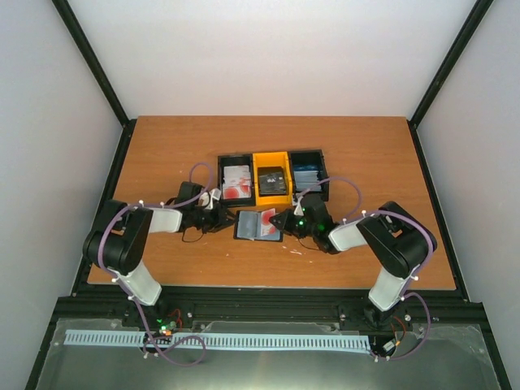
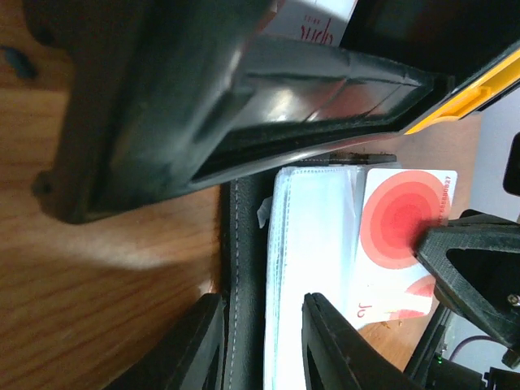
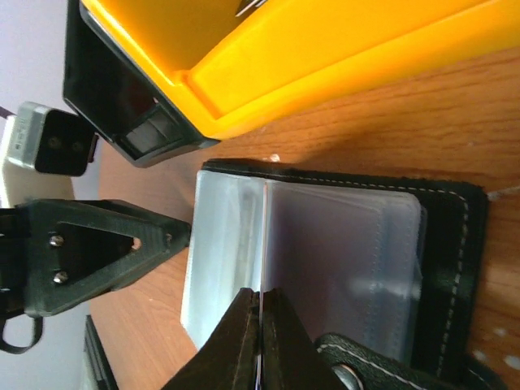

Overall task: Put the credit cards into the card holder
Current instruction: Insert the credit card into the card holder.

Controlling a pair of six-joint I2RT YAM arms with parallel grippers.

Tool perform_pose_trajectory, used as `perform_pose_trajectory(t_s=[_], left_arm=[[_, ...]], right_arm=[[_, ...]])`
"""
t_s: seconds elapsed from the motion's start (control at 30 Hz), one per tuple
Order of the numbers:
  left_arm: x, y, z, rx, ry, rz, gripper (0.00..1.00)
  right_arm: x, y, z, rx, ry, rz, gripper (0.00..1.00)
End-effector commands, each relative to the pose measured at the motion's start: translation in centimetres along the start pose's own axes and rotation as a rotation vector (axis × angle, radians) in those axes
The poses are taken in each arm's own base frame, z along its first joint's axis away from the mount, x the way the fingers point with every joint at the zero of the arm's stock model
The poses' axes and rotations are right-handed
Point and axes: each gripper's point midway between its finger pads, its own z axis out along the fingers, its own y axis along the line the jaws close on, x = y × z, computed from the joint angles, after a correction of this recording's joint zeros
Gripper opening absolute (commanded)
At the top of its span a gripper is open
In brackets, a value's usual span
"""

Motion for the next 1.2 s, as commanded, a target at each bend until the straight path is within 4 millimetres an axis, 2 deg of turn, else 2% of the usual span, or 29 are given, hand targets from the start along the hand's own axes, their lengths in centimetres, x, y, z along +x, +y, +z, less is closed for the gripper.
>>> perform_pose_trajectory(t_s=[0.0, 0.2, 0.33, 0.47, 0.67, 0.93, 1.17], left_arm=[[-0.1, -0.2, 1.0, -0.009, 0.02, 0.011, 0.28], [0.3, 0.4, 1.3, -0.028, 0.035, -0.008, 0.25], [0.9, 0.8, 1.1, -0.047, 0.034, -0.034, 0.25], [2.1, 0.5, 1.2, -0.039, 0.042, -0.042, 0.22], [2.7, 0.7, 1.1, -0.047, 0.033, -0.062, 0.2], [2.8, 0.8, 0.8, -0.054, 0.018, -0.074, 0.2], [2.6, 0.8, 0.5, -0.066, 0.003, -0.072, 0.2]], right_arm=[[-0.5, 1.5, 0.0, -0.073, -0.035, 0.006, 0.03], [-0.5, 1.2, -0.3, -0.073, -0.055, 0.017, 0.03], [0.3, 0.6, 0.4, -0.055, -0.03, 0.036, 0.03], [0.9, 1.0, 1.1, -0.079, -0.015, 0.042, 0.03], [1.3, 1.2, 2.0, -0.087, -0.004, 0.059, 0.03], [2.1, 0.8, 2.2, -0.082, 0.023, 0.05, 0.03], [3.0, 1.7, 3.1, -0.122, 0.079, 0.042, 0.04]])
